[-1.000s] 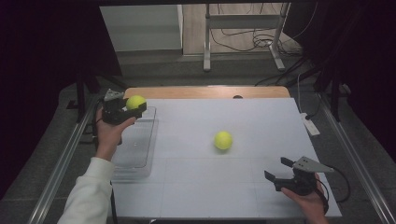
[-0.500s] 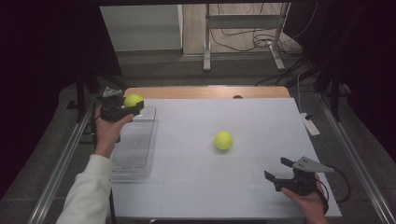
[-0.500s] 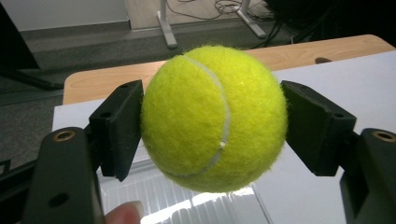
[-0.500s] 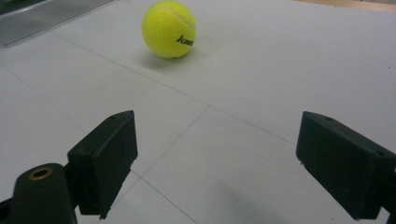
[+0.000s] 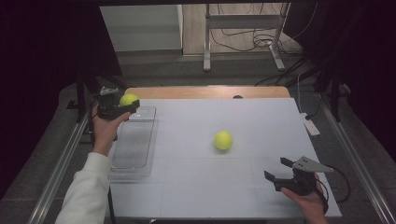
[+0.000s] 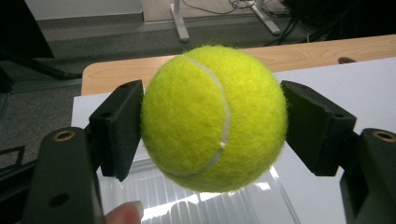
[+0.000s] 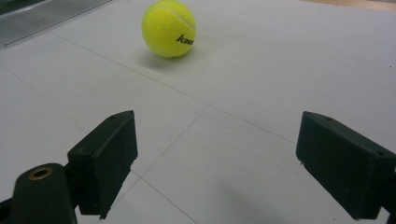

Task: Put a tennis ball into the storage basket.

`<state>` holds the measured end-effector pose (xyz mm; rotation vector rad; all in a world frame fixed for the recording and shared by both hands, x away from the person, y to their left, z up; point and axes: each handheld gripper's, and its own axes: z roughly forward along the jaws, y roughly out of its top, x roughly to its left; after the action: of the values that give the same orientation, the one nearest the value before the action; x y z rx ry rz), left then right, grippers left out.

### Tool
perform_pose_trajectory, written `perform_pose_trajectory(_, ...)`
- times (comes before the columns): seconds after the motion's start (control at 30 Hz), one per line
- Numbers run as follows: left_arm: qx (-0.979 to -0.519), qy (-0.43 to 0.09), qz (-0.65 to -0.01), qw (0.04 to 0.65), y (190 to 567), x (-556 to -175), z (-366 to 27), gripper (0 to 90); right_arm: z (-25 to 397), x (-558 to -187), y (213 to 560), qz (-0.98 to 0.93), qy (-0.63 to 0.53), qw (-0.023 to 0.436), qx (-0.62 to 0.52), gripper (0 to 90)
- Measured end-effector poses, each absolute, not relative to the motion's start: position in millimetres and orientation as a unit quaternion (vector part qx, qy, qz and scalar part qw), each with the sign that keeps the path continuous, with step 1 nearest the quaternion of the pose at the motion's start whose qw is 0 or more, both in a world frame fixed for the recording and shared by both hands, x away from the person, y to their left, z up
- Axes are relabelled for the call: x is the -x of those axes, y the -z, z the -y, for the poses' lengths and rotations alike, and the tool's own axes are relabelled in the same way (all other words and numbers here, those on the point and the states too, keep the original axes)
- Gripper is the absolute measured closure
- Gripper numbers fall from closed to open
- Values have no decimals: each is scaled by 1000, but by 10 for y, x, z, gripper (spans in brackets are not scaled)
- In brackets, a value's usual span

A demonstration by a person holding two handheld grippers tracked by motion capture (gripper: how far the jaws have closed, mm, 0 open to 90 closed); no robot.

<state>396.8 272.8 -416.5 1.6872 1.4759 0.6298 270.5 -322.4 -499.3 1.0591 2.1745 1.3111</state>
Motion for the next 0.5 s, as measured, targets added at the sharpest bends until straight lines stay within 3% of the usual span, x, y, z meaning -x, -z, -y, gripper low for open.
perform_pose_trajectory(0.5, -663, -249, -597, 377, 4221, -4040, -2817, 267, 3228, -2709, 4995, -775, -468, 194, -378, 131)
